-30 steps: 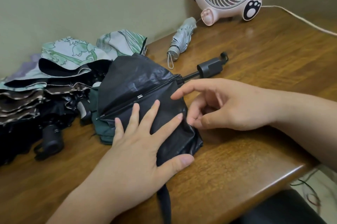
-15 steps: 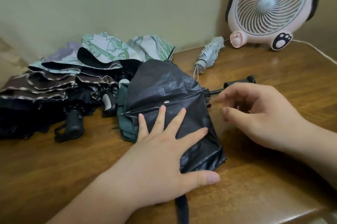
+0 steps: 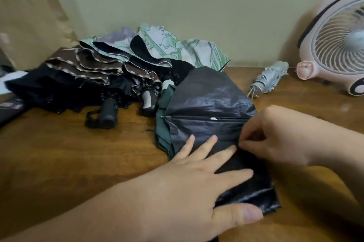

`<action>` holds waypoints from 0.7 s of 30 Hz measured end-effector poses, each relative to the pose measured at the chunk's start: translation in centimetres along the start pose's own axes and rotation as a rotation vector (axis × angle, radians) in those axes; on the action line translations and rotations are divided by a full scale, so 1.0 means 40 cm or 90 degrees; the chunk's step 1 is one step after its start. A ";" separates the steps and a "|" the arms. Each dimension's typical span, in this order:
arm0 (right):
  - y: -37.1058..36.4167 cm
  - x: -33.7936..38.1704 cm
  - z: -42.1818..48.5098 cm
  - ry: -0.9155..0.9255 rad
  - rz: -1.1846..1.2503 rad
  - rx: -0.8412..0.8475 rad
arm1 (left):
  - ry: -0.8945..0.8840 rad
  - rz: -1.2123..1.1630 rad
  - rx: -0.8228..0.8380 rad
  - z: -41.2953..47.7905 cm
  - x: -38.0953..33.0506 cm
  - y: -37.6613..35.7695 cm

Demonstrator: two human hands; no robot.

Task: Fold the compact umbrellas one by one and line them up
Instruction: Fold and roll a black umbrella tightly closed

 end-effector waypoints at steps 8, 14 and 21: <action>-0.019 -0.057 -0.002 -0.039 0.067 -0.094 | 0.117 0.021 -0.078 -0.018 0.053 0.037; -0.012 -0.074 -0.011 -0.077 0.036 -0.113 | 0.126 -0.004 -0.042 -0.004 0.064 0.027; 0.038 0.030 -0.047 0.153 0.009 -0.234 | 0.098 0.027 0.055 -0.023 0.085 -0.007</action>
Point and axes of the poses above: each hand's wrist, its own z-axis towards the middle knuckle, its own y-axis out of the back of the hand, x = y × z, the point moved 10 cm from there along z, towards the middle knuckle, and after that the axes turned 10 degrees about x, right-handed, at the moved point
